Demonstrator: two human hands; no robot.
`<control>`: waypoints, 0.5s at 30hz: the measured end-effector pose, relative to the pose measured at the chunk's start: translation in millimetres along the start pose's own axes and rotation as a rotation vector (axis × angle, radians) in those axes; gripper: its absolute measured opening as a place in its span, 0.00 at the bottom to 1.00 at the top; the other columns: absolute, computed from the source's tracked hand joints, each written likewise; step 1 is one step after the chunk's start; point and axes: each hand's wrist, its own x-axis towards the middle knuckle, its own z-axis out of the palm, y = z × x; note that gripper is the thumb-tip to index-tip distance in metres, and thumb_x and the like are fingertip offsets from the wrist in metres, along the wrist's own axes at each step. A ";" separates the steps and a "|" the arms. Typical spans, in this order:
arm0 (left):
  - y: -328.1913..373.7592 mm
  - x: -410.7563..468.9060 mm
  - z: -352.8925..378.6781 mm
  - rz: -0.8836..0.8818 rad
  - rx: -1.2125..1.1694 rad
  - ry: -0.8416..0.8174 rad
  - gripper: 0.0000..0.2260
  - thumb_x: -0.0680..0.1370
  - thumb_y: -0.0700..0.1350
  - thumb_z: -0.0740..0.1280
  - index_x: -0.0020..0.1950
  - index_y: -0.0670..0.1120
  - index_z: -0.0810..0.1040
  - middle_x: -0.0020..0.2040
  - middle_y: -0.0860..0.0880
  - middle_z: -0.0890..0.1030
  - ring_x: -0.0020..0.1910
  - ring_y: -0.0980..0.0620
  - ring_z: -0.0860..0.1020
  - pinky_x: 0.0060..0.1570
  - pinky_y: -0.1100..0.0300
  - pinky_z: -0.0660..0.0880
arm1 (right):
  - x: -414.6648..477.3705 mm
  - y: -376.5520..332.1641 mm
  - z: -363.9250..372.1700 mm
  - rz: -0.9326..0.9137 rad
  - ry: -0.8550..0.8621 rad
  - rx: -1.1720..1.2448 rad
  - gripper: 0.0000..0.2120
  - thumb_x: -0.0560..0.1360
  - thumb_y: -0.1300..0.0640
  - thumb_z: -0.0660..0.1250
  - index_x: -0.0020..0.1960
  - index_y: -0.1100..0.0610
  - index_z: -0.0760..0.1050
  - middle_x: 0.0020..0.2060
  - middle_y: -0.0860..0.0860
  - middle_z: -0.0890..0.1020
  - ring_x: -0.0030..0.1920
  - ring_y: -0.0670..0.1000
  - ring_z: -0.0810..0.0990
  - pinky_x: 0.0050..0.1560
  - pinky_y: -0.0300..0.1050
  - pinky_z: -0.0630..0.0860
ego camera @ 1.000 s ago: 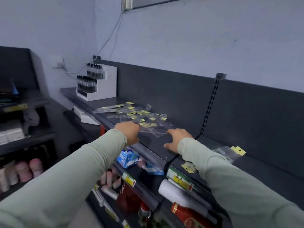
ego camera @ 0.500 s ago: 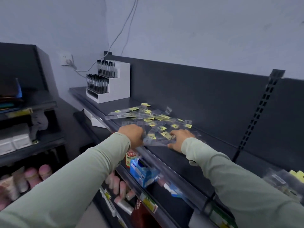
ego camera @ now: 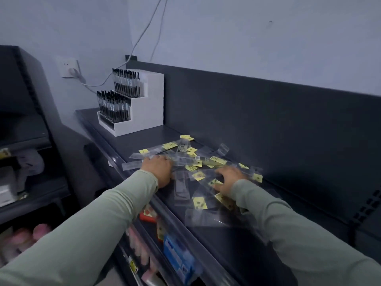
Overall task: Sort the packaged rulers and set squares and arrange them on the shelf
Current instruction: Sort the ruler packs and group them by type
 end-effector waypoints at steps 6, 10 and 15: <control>-12.3 48.4 12.4 0.008 -0.094 -0.105 0.29 0.79 0.65 0.53 0.75 0.51 0.59 0.75 0.45 0.64 0.73 0.41 0.64 0.70 0.41 0.61 | 43.0 -3.6 2.6 -0.029 -0.008 -0.051 0.27 0.76 0.42 0.58 0.74 0.45 0.60 0.74 0.48 0.62 0.73 0.54 0.62 0.71 0.53 0.61; -12.9 75.6 12.2 0.065 -0.178 -0.092 0.35 0.75 0.70 0.53 0.74 0.49 0.62 0.73 0.45 0.67 0.70 0.41 0.68 0.67 0.43 0.65 | 63.0 -7.2 4.2 0.033 -0.050 -0.066 0.32 0.76 0.37 0.56 0.76 0.47 0.55 0.76 0.48 0.59 0.75 0.54 0.58 0.72 0.53 0.58; -16.1 105.8 9.4 0.149 -0.392 -0.119 0.38 0.71 0.69 0.65 0.75 0.53 0.62 0.72 0.47 0.70 0.69 0.44 0.70 0.67 0.47 0.67 | 83.0 -13.1 -6.7 0.141 -0.065 -0.034 0.36 0.72 0.32 0.60 0.75 0.46 0.56 0.75 0.51 0.59 0.73 0.57 0.60 0.71 0.53 0.59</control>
